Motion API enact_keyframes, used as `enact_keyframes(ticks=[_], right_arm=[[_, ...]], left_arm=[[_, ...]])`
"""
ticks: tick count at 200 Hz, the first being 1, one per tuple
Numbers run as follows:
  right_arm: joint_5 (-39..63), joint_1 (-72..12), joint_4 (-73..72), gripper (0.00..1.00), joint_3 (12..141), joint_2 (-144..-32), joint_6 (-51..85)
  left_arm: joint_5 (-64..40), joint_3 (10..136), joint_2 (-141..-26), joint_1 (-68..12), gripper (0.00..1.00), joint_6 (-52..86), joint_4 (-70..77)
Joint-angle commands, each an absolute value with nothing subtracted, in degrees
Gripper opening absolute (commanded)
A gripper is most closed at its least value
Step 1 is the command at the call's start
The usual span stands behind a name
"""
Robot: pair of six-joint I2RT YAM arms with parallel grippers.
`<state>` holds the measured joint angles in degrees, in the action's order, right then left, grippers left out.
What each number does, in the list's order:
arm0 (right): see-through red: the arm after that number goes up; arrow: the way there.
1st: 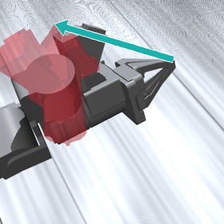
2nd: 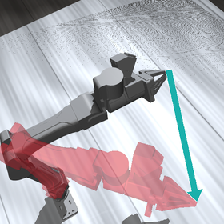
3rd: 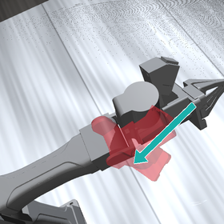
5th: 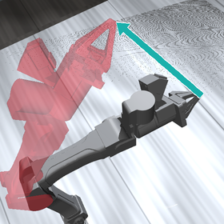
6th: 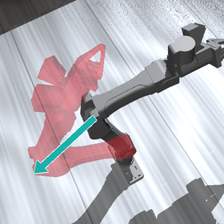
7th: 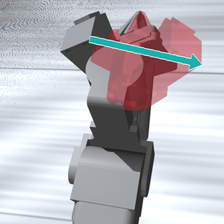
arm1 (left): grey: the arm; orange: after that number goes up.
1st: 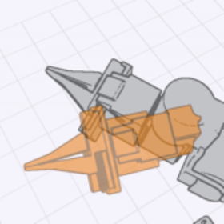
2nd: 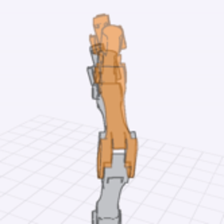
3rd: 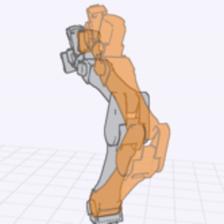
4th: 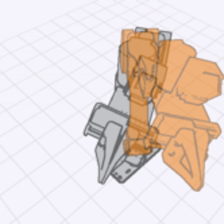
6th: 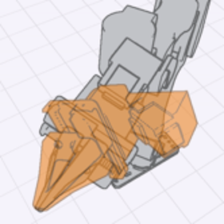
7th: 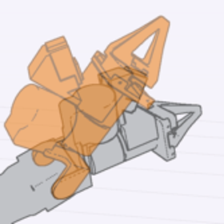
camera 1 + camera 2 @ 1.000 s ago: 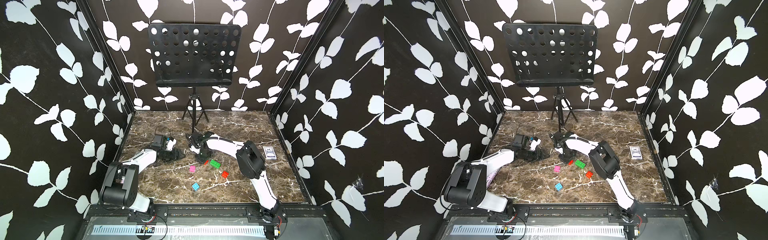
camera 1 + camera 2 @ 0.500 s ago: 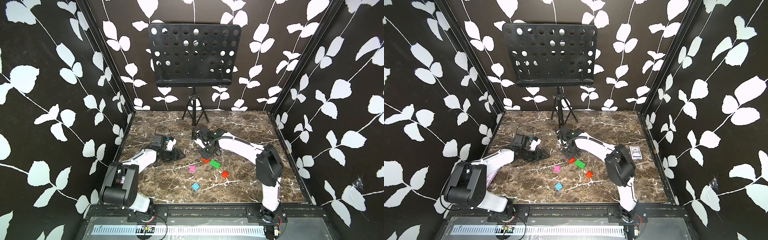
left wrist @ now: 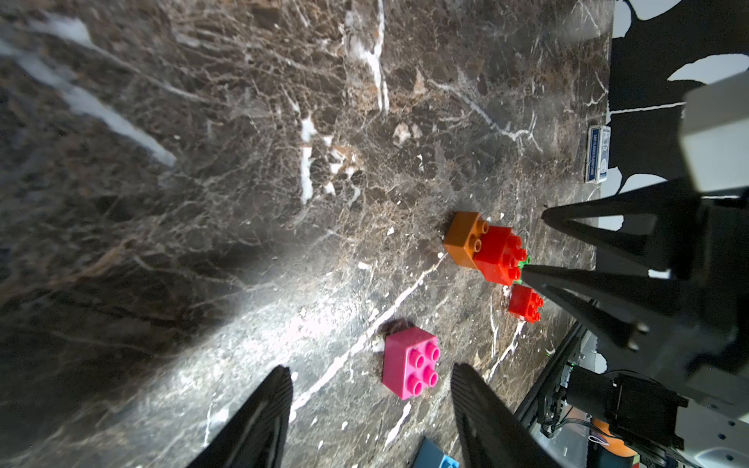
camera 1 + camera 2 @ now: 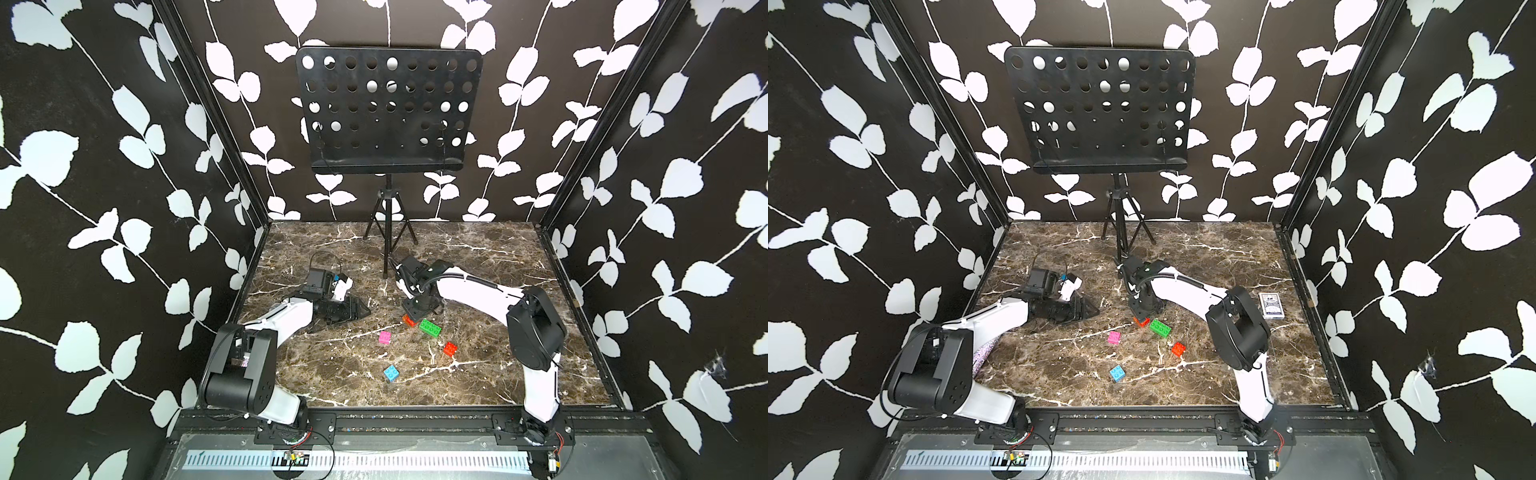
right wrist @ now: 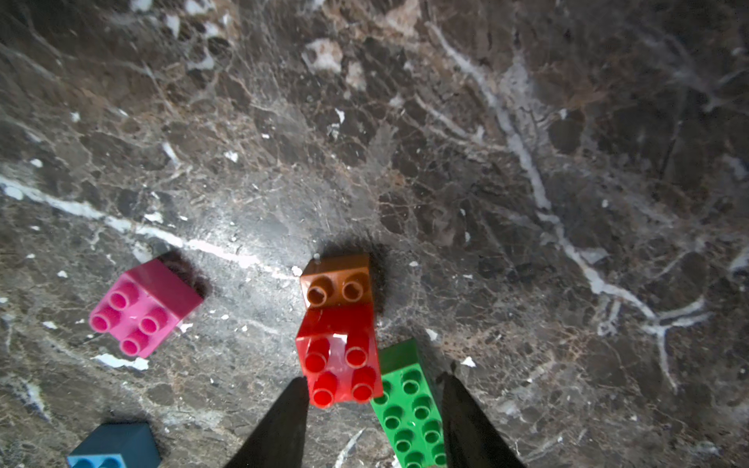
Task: Assemble the letter y with lego
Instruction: Pick up the lego brick from the center of the board.
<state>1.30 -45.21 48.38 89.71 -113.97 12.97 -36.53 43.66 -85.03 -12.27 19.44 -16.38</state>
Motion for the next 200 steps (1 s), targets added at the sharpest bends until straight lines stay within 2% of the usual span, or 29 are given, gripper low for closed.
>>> enact_keyframes(ticks=[1, 79, 141, 200], right_arm=[[2.1, -45.7, 48.9, 0.52, 91.2, -115.3, 13.2], [2.9, -45.9, 48.5, 0.49, 92.1, -118.1, 12.1], [4.2, -45.9, 51.2, 0.22, 93.6, -120.9, 11.0], [4.8, -45.8, 58.2, 0.16, 96.8, -128.4, 10.2]], left_arm=[[-36.5, 43.2, -83.3, -12.1, 0.65, 18.5, -17.1], [-36.3, 43.2, -83.4, -12.0, 0.65, 18.2, -17.3], [-35.9, 43.1, -83.4, -12.0, 0.65, 17.8, -17.4], [-35.9, 43.0, -83.1, -12.0, 0.65, 17.6, -17.5]])
